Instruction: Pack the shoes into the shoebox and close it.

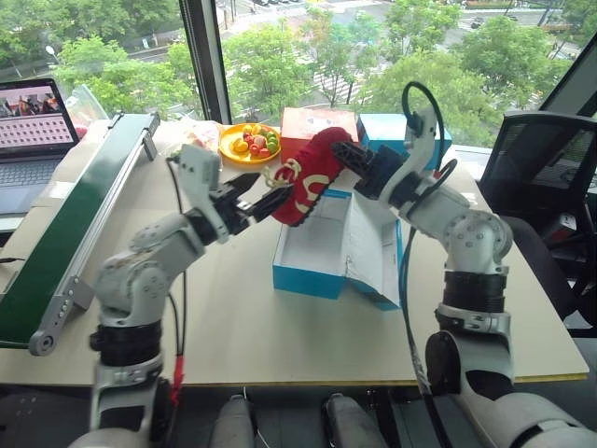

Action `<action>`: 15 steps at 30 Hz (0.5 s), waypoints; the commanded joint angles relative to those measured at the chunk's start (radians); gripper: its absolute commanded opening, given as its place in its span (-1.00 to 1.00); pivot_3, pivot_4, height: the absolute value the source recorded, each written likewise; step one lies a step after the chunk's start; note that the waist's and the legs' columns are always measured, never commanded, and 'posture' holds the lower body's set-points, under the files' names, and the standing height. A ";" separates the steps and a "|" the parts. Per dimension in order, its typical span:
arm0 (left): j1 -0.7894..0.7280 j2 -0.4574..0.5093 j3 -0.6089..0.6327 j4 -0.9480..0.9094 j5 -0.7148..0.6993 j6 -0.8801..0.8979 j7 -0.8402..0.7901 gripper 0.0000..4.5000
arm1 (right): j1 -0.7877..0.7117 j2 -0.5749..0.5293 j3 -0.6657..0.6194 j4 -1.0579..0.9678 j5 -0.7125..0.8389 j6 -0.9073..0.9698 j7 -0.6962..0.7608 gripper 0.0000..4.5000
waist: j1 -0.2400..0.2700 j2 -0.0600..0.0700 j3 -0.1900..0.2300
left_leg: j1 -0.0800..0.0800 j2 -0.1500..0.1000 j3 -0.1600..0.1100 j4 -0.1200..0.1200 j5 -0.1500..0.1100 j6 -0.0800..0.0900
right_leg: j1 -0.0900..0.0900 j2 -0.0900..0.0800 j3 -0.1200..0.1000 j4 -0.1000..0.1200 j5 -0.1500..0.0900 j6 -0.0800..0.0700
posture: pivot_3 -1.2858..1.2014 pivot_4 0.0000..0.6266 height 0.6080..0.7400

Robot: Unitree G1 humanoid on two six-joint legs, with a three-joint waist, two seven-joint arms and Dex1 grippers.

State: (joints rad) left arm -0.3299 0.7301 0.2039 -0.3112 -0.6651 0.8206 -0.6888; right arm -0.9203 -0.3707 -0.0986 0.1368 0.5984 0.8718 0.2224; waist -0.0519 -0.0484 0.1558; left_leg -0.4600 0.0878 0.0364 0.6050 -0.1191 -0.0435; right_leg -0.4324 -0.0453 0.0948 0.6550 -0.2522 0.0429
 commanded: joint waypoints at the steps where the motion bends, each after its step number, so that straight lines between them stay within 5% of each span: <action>1: 0.021 0.048 0.021 0.000 0.050 -0.080 -0.042 1.00 | -0.042 -0.012 0.050 -0.020 -0.074 0.043 -0.018 -0.85 | 0.008 0.000 0.000 | 0.000 0.000 0.000 0.000 0.000 0.000 | 0.000 0.000 0.000 0.000 0.000 0.000 | 0.03 -0.52 1.00; 15: 0.056 -0.025 0.004 -0.057 0.073 -0.096 0.012 1.00 | 0.113 -0.002 0.061 -0.217 -0.146 0.327 -0.083 -0.85 | 0.016 0.000 0.000 | -0.001 0.000 0.000 -0.001 0.000 0.000 | -0.001 0.000 -0.001 0.001 -0.001 0.000 | 0.03 -0.52 1.00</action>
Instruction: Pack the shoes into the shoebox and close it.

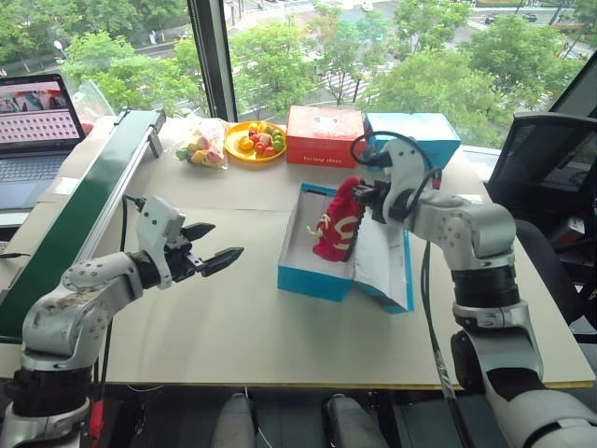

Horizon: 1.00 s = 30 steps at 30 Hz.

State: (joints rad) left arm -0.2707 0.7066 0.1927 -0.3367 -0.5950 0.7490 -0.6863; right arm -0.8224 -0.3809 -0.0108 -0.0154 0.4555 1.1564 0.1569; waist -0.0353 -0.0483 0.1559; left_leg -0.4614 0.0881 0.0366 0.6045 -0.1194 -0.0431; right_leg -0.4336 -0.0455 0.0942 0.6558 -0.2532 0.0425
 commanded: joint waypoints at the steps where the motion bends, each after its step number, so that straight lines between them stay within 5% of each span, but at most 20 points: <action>1: -0.002 -0.001 0.016 -0.032 0.004 -0.025 0.010 1.00 | 0.018 0.012 -0.027 -0.067 -0.009 0.047 -0.019 -0.85 | -0.001 0.000 0.000 | 0.000 0.000 0.000 0.000 0.000 0.000 | 0.000 0.000 0.000 0.000 0.000 0.000 | 0.03 -0.52 1.00; 5: -0.005 0.010 0.030 -0.025 0.011 -0.025 0.021 1.00 | 0.018 0.028 -0.023 -0.050 -0.031 0.044 -0.020 -0.85 | -0.006 0.000 0.000 | 0.000 0.000 0.000 0.002 0.000 0.000 | 0.000 0.000 0.000 0.001 0.000 0.000 | 0.03 -0.52 1.00; 7: -0.008 0.018 0.039 -0.023 0.016 -0.024 0.025 1.00 | 0.016 0.035 -0.012 -0.022 -0.049 0.019 -0.018 -0.40 | -0.007 0.000 0.000 | 0.000 0.000 0.000 0.002 0.000 0.000 | 0.000 0.000 0.000 0.001 0.000 0.000 | 0.03 -0.52 1.00; 17: 0.019 0.054 0.101 -0.019 0.018 -0.001 0.053 1.00 | -0.084 0.108 0.038 0.146 -0.168 -0.201 0.002 0.98 | -0.013 0.000 0.000 | 0.000 0.000 0.000 0.001 0.000 0.000 | -0.001 0.000 0.000 0.002 0.000 0.000 | 0.03 -0.52 1.00; 24: 0.014 0.074 0.158 0.089 0.100 -0.049 0.120 1.00 | -0.146 0.144 0.032 0.162 -0.198 -0.320 0.031 0.98 | -0.006 0.000 0.000 | 0.000 0.000 0.000 0.000 0.000 0.000 | -0.001 0.000 0.000 0.001 0.000 0.000 | 0.03 -0.52 1.00; 30: -0.024 0.052 0.244 0.312 0.260 -0.194 0.324 1.00 | -0.100 0.157 0.026 -0.018 -0.032 -0.367 0.300 0.98 | -0.010 0.000 0.000 | 0.000 0.000 0.000 0.000 0.000 0.000 | -0.002 0.000 0.000 0.002 0.000 0.000 | 0.03 -0.52 1.00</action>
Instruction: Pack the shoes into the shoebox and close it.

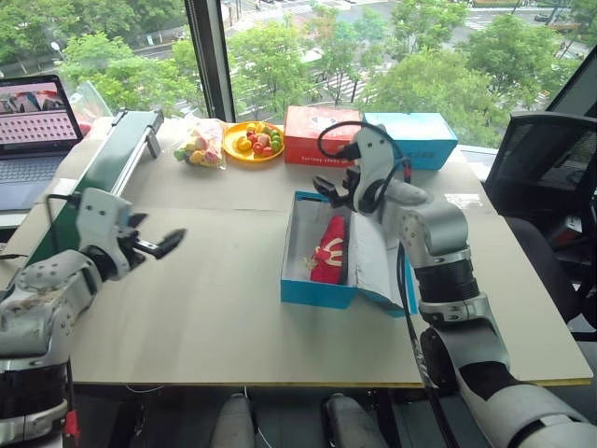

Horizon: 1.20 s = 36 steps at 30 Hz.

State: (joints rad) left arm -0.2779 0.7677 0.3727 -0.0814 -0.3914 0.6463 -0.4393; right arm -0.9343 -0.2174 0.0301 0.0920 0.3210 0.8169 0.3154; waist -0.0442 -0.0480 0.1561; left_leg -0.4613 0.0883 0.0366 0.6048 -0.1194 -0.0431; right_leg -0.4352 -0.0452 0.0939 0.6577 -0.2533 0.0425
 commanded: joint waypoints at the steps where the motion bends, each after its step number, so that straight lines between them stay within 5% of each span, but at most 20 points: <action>1: -0.018 -0.020 0.081 0.078 0.061 -0.114 0.094 1.00 | 0.032 -0.015 -0.014 -0.147 0.121 -0.038 0.184 0.98 | -0.001 0.000 0.000 | 0.000 0.000 0.000 -0.001 0.000 0.000 | 0.000 0.000 0.000 -0.001 0.000 0.000 | 0.03 -0.52 1.00; 5: -0.030 -0.046 0.134 0.159 0.088 -0.192 0.160 1.00 | 0.100 -0.078 0.021 -0.223 0.183 -0.056 0.368 0.98 | 0.011 -0.001 0.000 | 0.000 0.000 0.000 -0.001 -0.001 0.000 | 0.001 0.000 -0.001 -0.001 0.000 0.000 | 0.03 -0.52 1.00; 12: -0.099 -0.063 0.136 0.370 0.087 -0.303 0.150 1.00 | 0.134 -0.135 0.145 -0.186 0.078 -0.175 0.473 0.98 | 0.015 -0.001 -0.001 | 0.001 0.000 0.000 0.002 -0.001 0.000 | 0.001 0.000 -0.002 0.003 0.000 -0.001 | 0.03 -0.52 1.00; 22: -0.272 -0.040 0.072 0.687 0.138 -0.440 0.119 1.00 | 0.145 -0.091 0.209 -0.136 -0.010 -0.289 0.474 0.98 | 0.030 -0.001 -0.001 | 0.001 0.000 0.000 0.001 -0.001 -0.001 | 0.000 0.000 -0.002 0.003 0.000 -0.001 | 0.03 -0.52 1.00; 36: -0.348 0.035 0.063 0.840 0.174 -0.532 0.098 1.00 | 0.166 -0.066 0.202 -0.159 -0.030 -0.265 0.447 0.98 | 0.029 -0.002 -0.001 | 0.001 0.000 0.000 0.002 0.000 -0.001 | 0.000 0.000 -0.003 0.004 0.000 -0.001 | 0.03 -0.52 1.00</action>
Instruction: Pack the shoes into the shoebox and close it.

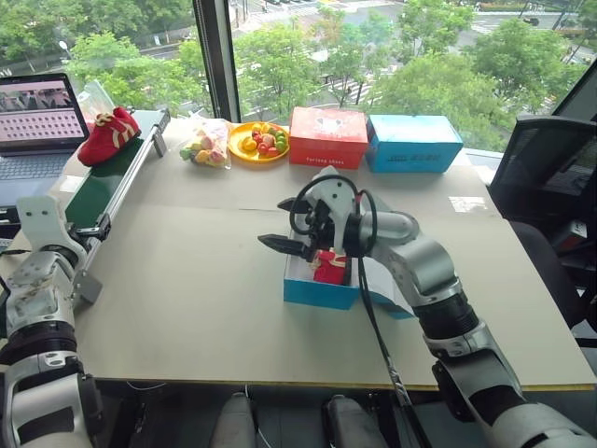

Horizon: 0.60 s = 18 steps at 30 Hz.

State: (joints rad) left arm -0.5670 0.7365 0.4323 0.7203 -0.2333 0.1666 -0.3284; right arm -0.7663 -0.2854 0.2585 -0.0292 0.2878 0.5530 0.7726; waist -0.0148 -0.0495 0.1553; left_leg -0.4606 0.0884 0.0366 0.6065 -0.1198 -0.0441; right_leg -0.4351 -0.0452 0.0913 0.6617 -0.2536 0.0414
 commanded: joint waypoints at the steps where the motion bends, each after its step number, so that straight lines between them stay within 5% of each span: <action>1: -0.075 0.080 -0.001 0.063 0.021 -0.062 -0.019 1.00 | -0.003 0.000 -0.025 -0.037 0.002 -0.001 -0.011 0.98 | 0.000 0.000 0.000 | 0.000 0.000 0.000 0.000 0.000 0.000 | 0.000 0.000 0.000 0.000 0.000 0.000 | 0.03 -0.52 1.00; 11: -0.357 0.236 -0.146 0.443 0.153 -0.132 -0.197 1.00 | -0.005 0.005 -0.027 -0.031 0.005 0.000 -0.020 0.98 | 0.000 -0.001 0.000 | -0.001 0.000 0.000 0.000 0.000 0.000 | 0.000 0.000 -0.001 0.000 0.000 0.000 | 0.03 -0.52 1.00; 18: -0.406 0.280 -0.211 0.577 0.239 -0.164 -0.169 1.00 | 0.005 -0.003 -0.035 -0.042 0.000 0.002 -0.038 0.98 | -0.003 -0.002 0.000 | -0.001 0.000 0.000 0.000 0.000 -0.001 | -0.002 0.000 -0.001 0.001 -0.001 -0.001 | 0.03 -0.52 1.00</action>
State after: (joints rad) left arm -0.9465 0.9685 0.2233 1.2972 -0.0109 0.0254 -0.5204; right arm -0.7610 -0.2854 0.2558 -0.0298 0.2866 0.5568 0.7417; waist -0.0179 -0.0511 0.1554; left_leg -0.4618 0.0886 0.0366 0.6060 -0.1198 -0.0446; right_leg -0.4372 -0.0451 0.0900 0.6630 -0.2549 0.0404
